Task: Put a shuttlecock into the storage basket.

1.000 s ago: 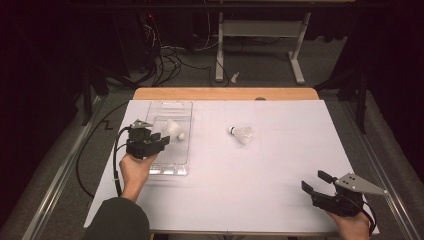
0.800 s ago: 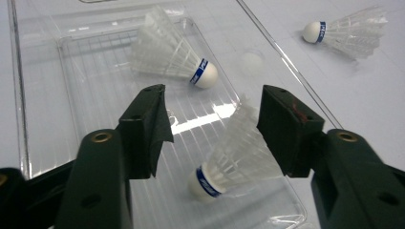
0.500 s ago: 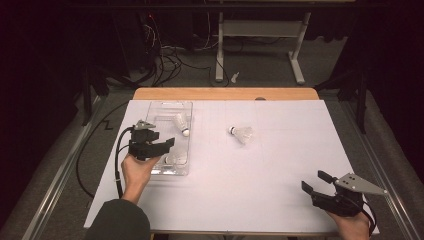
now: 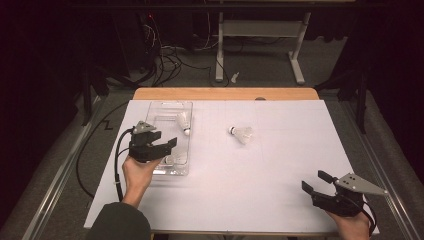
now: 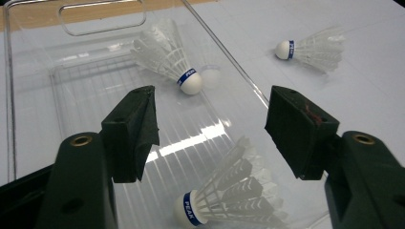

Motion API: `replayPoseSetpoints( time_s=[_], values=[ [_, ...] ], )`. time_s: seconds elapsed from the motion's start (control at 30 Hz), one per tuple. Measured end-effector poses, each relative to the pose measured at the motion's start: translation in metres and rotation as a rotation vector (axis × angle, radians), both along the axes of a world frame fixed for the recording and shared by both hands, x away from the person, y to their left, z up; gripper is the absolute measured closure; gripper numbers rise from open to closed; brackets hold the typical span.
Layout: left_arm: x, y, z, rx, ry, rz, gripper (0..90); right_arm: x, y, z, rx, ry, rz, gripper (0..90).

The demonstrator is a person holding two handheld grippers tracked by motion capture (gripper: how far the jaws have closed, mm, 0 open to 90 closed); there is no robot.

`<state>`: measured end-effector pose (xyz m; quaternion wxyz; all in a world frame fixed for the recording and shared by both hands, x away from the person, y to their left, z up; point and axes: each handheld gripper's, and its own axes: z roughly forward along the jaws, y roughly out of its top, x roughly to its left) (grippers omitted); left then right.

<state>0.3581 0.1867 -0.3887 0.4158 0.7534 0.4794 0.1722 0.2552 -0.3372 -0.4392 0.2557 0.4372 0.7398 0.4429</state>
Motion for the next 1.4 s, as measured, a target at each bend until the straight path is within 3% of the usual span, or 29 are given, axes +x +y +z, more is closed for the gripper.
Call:
replayPoseSetpoints(
  time_s=[0.43, 0.6, 1.4],
  values=[
    [-0.01, -0.006, 0.0, 0.001, -0.029, -0.029, 34.4, 0.0, 0.0, 0.0, 0.0, 0.0, 0.001, 30.4],
    [-0.014, -0.006, 0.001, -0.02, -0.046, -0.04, 35.1, 0.0, 0.0, 0.0, 0.001, 0.001, 0.001, 30.4],
    [-0.031, -0.009, -0.002, -0.049, -0.069, -0.069, 37.0, 0.0, 0.0, 0.0, 0.0, -0.001, 0.002, 30.4]
  ],
)
